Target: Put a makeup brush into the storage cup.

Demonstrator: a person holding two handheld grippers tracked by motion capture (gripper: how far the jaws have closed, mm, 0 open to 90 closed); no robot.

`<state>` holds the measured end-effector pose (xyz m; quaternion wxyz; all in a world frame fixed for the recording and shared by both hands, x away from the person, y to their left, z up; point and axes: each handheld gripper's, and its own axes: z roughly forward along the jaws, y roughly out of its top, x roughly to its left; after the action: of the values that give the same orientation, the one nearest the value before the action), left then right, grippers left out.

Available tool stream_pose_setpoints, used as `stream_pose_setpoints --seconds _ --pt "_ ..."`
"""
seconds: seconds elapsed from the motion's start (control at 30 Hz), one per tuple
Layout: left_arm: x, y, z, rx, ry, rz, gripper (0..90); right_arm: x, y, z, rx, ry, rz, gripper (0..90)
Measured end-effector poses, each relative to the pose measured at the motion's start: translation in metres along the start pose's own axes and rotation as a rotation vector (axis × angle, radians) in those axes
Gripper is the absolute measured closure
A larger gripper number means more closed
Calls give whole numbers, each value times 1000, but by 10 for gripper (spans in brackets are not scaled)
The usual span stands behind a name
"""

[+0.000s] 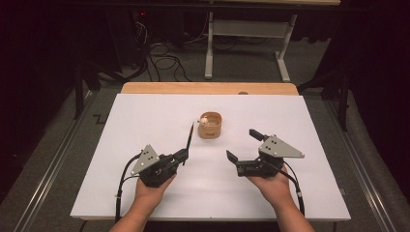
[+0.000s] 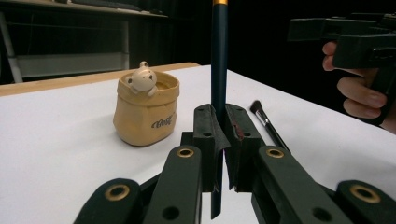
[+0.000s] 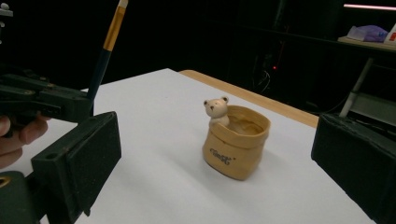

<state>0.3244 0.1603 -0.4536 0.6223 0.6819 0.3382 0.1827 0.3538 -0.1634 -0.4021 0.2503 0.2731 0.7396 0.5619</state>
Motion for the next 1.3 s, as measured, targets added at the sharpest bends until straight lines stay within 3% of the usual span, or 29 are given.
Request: stream_pose_setpoints --seconds 0.23,0.33,0.43,0.53,0.7,0.93,1.03,1.3 --pt "1 1 0 -12 4 -10 842 13 10 20 -12 35 -19 25" --pt "3 2 7 -18 14 -21 842 16 16 27 -20 44 -24 27" --pt "3 5 14 -17 21 1 842 17 23 32 -26 48 -33 31" --pt "5 7 17 -26 23 -4 842 18 28 34 -43 51 -26 33" --pt "4 5 19 -21 4 -10 842 20 30 35 -68 62 -2 38" --pt "-7 2 16 -11 -11 16 842 29 24 34 -33 103 13 37" --pt "-11 -1 13 -22 -26 -2 842 32 21 32 -29 117 21 39" --pt "-23 -2 9 -32 -56 6 842 38 16 26 -33 166 52 55"
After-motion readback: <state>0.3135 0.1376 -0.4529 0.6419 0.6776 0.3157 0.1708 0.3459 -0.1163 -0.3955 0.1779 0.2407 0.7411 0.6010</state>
